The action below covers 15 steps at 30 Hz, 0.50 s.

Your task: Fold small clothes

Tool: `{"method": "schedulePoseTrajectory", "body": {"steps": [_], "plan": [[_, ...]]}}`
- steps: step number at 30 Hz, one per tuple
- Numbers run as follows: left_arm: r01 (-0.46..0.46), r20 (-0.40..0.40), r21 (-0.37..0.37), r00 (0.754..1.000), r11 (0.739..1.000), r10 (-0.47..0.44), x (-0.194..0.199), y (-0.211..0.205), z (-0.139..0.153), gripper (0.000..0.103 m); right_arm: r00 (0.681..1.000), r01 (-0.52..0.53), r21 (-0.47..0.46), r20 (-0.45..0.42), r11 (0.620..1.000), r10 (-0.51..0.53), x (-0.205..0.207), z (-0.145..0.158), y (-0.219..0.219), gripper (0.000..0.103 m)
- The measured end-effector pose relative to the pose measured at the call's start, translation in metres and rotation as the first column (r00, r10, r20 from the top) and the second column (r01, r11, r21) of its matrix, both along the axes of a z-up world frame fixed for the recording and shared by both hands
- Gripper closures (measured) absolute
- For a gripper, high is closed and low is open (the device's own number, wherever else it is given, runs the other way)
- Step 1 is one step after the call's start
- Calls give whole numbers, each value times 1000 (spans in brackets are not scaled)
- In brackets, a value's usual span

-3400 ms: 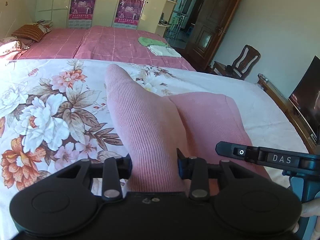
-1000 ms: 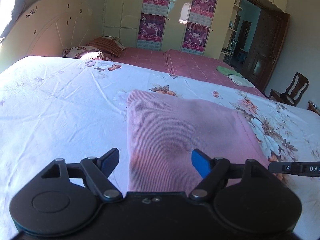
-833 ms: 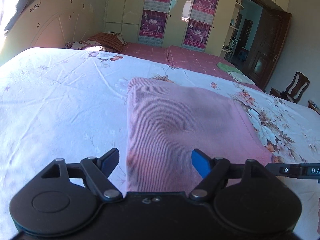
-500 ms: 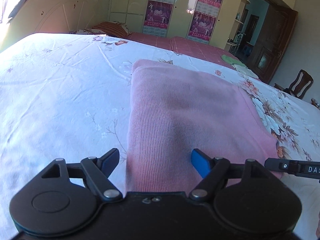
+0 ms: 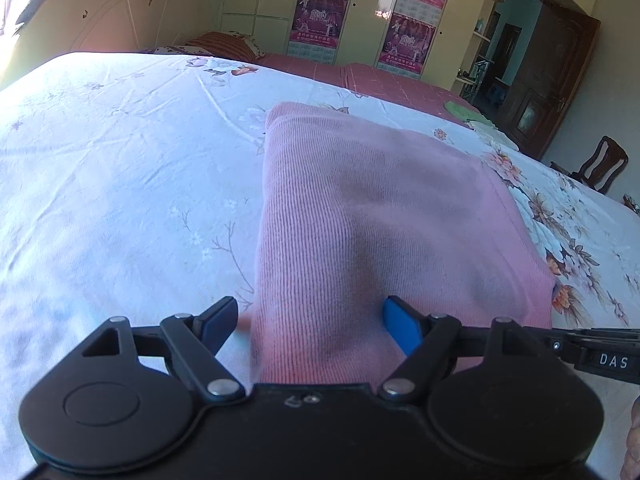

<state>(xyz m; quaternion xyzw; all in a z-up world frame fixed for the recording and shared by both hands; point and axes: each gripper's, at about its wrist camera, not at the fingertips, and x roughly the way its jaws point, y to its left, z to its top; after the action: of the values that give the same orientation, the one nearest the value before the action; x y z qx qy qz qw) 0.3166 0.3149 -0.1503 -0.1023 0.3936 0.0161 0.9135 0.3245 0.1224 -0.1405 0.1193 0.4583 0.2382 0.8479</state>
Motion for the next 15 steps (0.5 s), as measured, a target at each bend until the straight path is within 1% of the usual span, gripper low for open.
{"method": "schedulePoseTrajectory", "body": {"steps": [2, 3, 5, 6, 7, 8, 10, 11, 12, 13, 14, 15], "plan": [[-1, 5, -11, 1000, 1000, 1, -2, 0, 4, 24, 999, -44, -34, 27, 998, 45, -1, 6, -3, 99], [0, 15, -19, 1000, 1000, 0, -4, 0, 8, 24, 997, -54, -66, 50, 996, 57, -2, 11, -7, 99], [7, 36, -33, 999, 999, -6, -7, -2, 15, 21, 996, -52, -109, 66, 993, 59, -2, 15, -19, 99], [12, 47, -38, 999, 999, -10, -8, -3, 18, 20, 996, -48, -143, 70, 988, 59, -2, 13, -21, 100], [14, 57, -38, 998, 999, -11, -7, -5, 20, 20, 996, -58, -168, 55, 984, 68, -2, 7, -22, 100], [12, 65, -39, 998, 999, -9, -6, -6, 22, 20, 996, -70, -172, 41, 983, 78, -2, 1, -21, 100], [-1, 80, -47, 997, 999, 5, -1, -7, 24, 20, 994, -74, -204, 67, 976, 90, -3, 0, -15, 100], [-11, 81, -43, 997, 999, 15, 2, -7, 23, 20, 994, -76, -204, 66, 976, 91, -3, 0, -13, 100], [-26, 68, -27, 997, 999, 28, 6, -7, 19, 22, 994, -76, -199, 67, 977, 91, -2, 1, -13, 99], [-29, 36, -13, 999, 1000, 29, 12, -7, 12, 31, 994, -68, -192, 70, 979, 83, -2, 3, -14, 99], [-23, -2, -14, 1000, 1000, 23, 17, -6, 3, 38, 995, -63, -178, 68, 982, 76, -2, 6, -16, 99], [-24, -29, -31, 999, 999, 23, 21, -4, -5, 43, 995, -48, -153, 74, 987, 60, -3, 10, -18, 99]]}}
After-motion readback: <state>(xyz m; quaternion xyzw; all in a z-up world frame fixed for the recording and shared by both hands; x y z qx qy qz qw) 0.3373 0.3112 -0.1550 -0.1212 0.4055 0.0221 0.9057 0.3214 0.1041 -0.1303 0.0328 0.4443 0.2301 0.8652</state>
